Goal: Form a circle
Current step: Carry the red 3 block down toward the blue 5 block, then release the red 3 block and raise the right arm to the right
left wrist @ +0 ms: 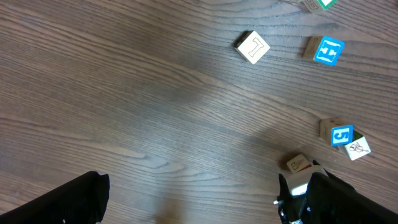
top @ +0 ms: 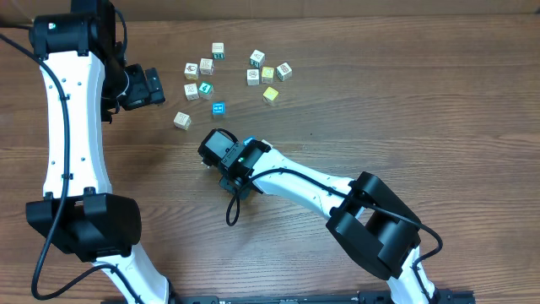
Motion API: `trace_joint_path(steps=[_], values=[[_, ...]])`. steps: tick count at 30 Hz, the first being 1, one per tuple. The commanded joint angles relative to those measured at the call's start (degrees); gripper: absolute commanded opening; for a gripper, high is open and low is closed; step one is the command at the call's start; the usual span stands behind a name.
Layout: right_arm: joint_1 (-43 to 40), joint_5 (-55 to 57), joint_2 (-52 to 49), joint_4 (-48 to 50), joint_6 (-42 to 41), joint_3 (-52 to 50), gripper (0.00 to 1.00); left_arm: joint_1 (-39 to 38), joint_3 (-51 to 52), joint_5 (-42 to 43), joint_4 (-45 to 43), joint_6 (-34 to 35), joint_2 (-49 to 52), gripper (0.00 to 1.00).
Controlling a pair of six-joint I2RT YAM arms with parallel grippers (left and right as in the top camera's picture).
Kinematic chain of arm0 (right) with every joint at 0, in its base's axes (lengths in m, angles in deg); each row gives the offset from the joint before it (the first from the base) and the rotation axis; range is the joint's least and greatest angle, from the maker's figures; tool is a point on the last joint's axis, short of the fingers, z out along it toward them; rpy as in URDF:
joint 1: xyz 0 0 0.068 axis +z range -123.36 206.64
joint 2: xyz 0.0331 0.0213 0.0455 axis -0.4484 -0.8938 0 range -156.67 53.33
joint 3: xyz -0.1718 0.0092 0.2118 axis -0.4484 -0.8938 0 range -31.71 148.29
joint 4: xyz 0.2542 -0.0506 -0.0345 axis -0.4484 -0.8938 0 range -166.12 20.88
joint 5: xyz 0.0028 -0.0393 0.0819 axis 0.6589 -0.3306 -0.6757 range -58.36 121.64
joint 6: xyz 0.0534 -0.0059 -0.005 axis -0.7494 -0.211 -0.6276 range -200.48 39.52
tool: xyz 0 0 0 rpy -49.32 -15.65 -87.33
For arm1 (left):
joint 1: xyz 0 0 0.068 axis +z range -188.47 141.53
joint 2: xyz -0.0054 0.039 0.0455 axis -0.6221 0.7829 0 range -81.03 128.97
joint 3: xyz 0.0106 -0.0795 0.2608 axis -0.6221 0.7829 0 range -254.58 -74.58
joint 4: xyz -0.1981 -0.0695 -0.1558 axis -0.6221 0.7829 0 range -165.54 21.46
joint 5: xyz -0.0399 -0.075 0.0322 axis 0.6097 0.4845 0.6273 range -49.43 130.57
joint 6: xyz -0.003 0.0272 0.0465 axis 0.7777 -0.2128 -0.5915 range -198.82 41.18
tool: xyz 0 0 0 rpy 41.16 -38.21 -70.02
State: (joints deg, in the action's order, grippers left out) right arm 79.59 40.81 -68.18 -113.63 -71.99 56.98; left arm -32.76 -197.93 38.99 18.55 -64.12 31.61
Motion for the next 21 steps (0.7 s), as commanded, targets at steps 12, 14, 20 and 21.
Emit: trace_joint_path(steps=[12,14,20,21], values=[[-3.2,1.9,8.1,-6.6,-7.4,12.0,0.60,-0.2,-0.1,-0.3,-0.1,0.8,0.5,1.00],[-5.9,1.9,10.3,-7.7,-9.9,12.6,0.60,-0.2,-0.1,-0.3,-0.1,0.8,0.5,1.00],[-20.2,1.6,14.6,-12.8,-14.9,12.6,0.61,-0.2,-0.1,-0.3,-0.1,0.7,0.5,1.00],[-23.3,1.6,14.7,-13.9,-15.7,12.6,0.64,-0.2,-0.1,-0.3,-0.1,0.7,0.5,1.00]])
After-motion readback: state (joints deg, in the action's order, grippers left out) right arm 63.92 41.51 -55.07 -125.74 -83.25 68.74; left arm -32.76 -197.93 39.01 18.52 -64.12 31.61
